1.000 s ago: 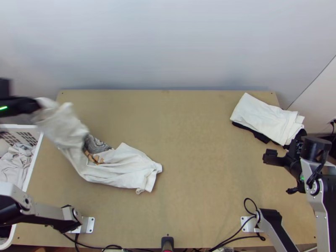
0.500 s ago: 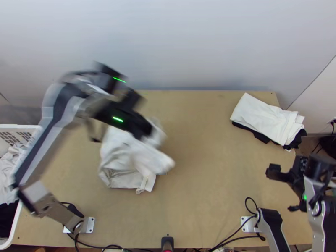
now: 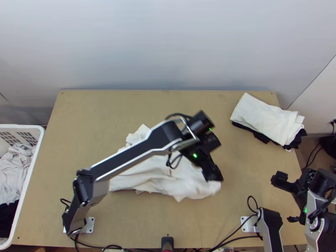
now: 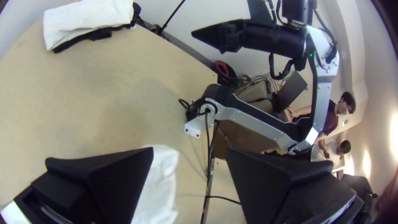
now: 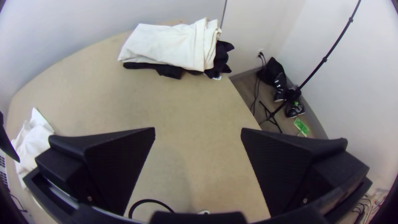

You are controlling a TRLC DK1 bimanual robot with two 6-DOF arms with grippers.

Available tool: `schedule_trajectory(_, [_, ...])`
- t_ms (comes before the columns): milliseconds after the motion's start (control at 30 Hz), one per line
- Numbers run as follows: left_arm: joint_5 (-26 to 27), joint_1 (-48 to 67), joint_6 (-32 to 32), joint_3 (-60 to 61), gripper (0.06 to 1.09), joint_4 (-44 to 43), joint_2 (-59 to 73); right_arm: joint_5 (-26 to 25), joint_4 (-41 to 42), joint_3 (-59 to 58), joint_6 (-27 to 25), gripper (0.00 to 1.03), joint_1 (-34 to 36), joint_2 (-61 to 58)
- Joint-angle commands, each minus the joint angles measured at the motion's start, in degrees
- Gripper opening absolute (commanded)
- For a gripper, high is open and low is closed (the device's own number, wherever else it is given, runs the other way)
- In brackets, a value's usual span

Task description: Fold the t-shirt

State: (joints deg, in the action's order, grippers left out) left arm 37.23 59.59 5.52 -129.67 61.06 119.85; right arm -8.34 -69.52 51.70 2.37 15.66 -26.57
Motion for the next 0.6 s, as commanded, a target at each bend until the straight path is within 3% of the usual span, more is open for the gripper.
schedule_trajectory(0, [-0.4, 2.6, -0.6, 0.7, 1.04, 2.2, 1.9, 0.3, 1.2, 0.5, 0.1, 0.96, -0.1, -1.8])
schedule_trajectory(133, [-0.8, 1.4, -6.9, 1.0, 1.04, 11.1, -0.7, 0.9, 2.5, 0.2, 0.2, 0.96, -3.4, -3.8])
schedule_trajectory(233, [-5.4, -2.1, -10.9, 2.0, 1.04, 17.6, -3.1, 2.4, 2.8, 0.2, 0.0, 0.96, -5.7, -6.0])
schedule_trajectory(567, [-9.5, -20.3, -10.4, 15.2, 1.04, 18.5, -12.5, 7.2, 3.4, 2.9, 0.0, 0.96, -10.7, -14.1])
